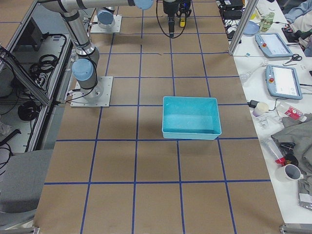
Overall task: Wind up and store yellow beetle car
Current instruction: 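Push the car forward with the left gripper and release it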
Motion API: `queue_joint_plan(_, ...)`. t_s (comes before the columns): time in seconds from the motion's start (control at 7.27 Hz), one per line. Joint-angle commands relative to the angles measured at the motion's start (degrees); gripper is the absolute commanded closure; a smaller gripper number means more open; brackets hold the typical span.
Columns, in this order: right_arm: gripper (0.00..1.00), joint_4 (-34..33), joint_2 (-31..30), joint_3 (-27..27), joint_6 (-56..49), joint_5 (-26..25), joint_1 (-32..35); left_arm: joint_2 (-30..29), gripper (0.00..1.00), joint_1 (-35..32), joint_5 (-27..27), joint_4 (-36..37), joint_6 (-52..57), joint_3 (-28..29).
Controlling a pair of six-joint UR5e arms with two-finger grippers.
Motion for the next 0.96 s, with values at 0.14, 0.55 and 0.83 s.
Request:
queue_joint_plan(0.14,0.0,-0.02,-0.01,0.09,0.0,0.0,-0.05,2.34,0.12,-1.03,-0.35,-0.13,0.34,0.1)
queue_joint_plan(0.55,0.0,-0.02,-0.01,0.35,0.0,0.0,-0.05,8.48,0.05,-3.85,0.0,-4.4,8.53,1.58)
queue_joint_plan(0.83,0.0,-0.02,-0.01,0.35,0.0,0.0,-0.05,12.71,0.03,-4.11,6.2,-17.03,27.94,7.19)
